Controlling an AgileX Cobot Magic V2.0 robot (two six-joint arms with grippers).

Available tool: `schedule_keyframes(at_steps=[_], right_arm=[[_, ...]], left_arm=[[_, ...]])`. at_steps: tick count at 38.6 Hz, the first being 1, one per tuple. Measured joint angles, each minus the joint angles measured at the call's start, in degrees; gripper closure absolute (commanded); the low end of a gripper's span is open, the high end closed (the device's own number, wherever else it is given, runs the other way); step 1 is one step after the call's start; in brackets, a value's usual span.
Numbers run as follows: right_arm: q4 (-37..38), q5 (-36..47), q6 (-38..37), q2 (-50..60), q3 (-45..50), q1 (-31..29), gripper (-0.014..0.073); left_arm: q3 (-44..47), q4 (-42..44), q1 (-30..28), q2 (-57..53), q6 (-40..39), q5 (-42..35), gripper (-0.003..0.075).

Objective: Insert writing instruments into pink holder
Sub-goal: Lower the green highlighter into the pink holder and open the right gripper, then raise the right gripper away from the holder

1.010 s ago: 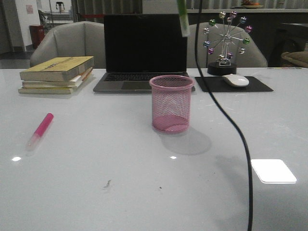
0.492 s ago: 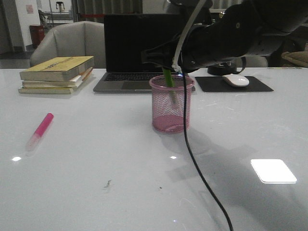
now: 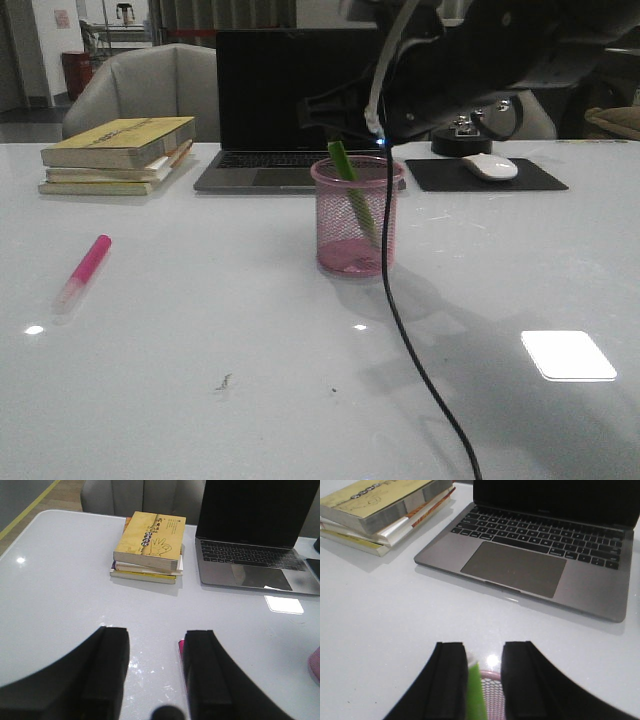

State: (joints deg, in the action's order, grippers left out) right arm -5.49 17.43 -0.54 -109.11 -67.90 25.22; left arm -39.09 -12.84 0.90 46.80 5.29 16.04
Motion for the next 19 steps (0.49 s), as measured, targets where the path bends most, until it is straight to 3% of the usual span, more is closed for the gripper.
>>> schedule_keyframes(at_steps=[10,19], right_arm=[[0.0,-17.99,1.96,13.83,-0.73,-5.07,0.027],[2.9,-37.64,2.17,31.41,-0.77,-17.1,0.027]], left_arm=[[0.0,0.5,0.0,0.0,0.0,0.0,0.038],[0.0,1.95,0.0,0.0,0.0,0.0,0.038]])
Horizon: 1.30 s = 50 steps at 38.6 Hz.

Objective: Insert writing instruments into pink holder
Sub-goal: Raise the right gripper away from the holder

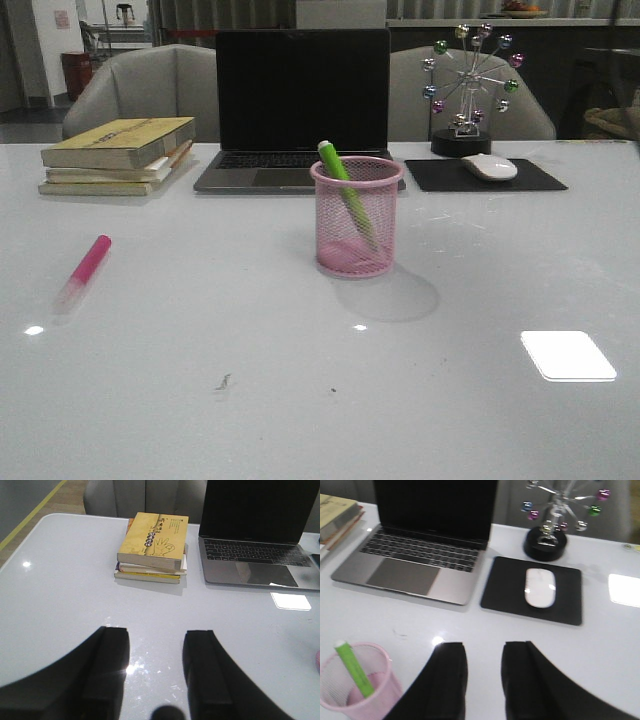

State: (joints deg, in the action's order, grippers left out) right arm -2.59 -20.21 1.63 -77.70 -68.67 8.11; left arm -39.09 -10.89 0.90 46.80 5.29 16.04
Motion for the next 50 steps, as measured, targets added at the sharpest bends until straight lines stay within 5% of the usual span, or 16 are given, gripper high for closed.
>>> schedule_keyframes(at_steps=[10,28,38,50], right_arm=[[4.02,-18.52,0.0,15.97,4.11,-9.35,0.027],[4.22,-24.69,0.0,41.44,29.66,-10.33,0.027],[4.22,-25.21,-0.11,44.77,30.78,-10.33,0.027],[4.22,-25.83,-0.22,44.77,30.91,-10.33,0.027]], left_arm=[[0.0,0.13,0.0,0.0,0.0,-0.02,0.038],[0.0,0.55,0.0,0.0,0.81,1.01,0.0379],[-4.46,0.75,2.56,2.72,2.84,3.88,0.0379],[-22.11,-0.79,5.21,21.43,3.08,12.83,0.038]])
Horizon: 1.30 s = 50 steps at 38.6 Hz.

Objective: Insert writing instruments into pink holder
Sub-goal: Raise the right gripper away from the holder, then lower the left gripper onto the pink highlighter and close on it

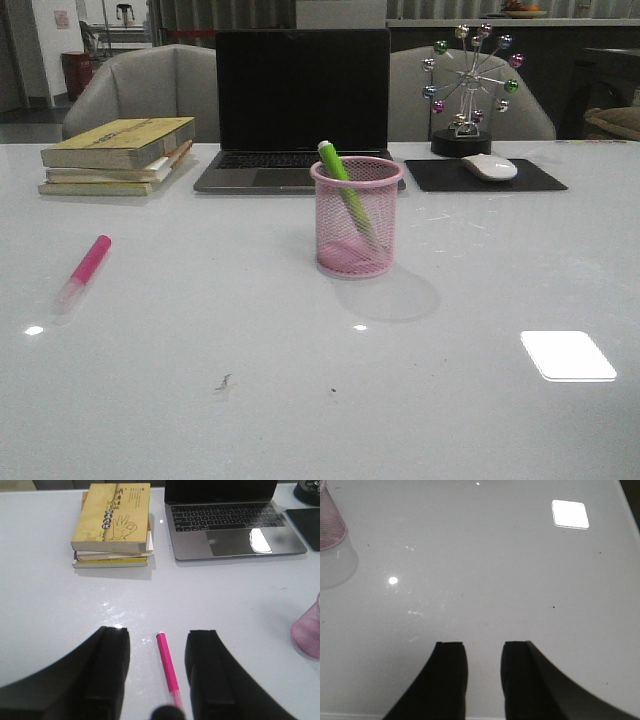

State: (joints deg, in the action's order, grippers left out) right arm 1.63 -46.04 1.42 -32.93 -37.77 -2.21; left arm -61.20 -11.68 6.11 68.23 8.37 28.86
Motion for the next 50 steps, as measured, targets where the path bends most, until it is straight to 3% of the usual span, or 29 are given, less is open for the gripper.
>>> schedule_keyframes(at_steps=[11,22,50], right_arm=[[0.0,-1.74,0.0,0.0,0.0,0.0,0.027],[0.49,-1.86,0.0,0.0,0.0,0.0,0.027],[1.96,-3.75,0.0,0.0,0.0,0.0,0.027]], left_arm=[[-11.8,-4.94,0.0,18.02,0.09,1.6,0.038],[-14.1,-5.68,0.0,31.27,0.09,2.42,0.038],[-14.36,-5.8,5.22,45.67,0.09,-3.79,0.038]])
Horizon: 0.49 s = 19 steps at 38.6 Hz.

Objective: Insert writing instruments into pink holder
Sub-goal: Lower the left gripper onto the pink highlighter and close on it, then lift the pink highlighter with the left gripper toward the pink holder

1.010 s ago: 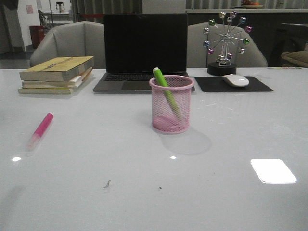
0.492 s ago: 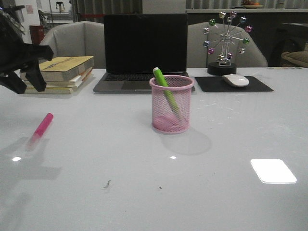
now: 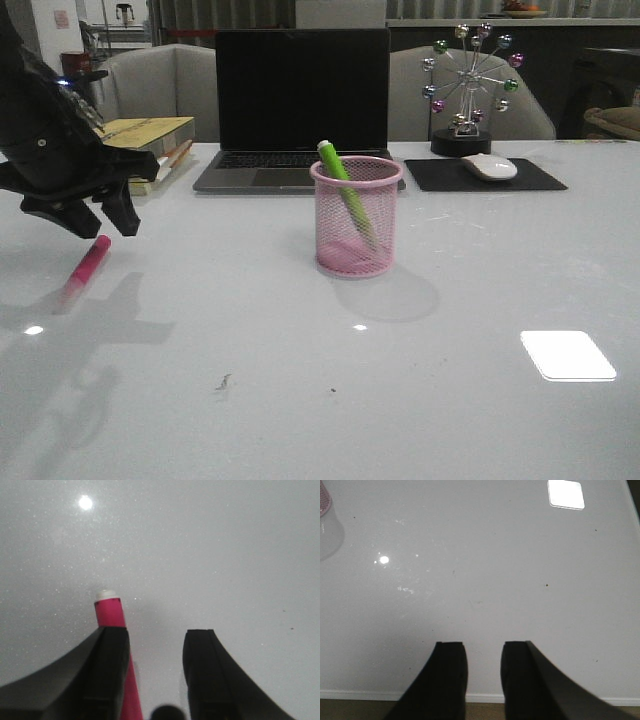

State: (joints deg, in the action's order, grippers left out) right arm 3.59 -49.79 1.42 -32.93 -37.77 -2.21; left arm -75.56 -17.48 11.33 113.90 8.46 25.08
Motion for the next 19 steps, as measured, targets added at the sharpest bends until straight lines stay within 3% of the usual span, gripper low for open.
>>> schedule_keyframes(at_steps=[19], right_arm=[[0.23,0.0,-0.12,0.0,0.0,0.0,0.027]], left_arm=[[-0.23,0.9,0.09,2.28,0.0,-1.43,0.038]])
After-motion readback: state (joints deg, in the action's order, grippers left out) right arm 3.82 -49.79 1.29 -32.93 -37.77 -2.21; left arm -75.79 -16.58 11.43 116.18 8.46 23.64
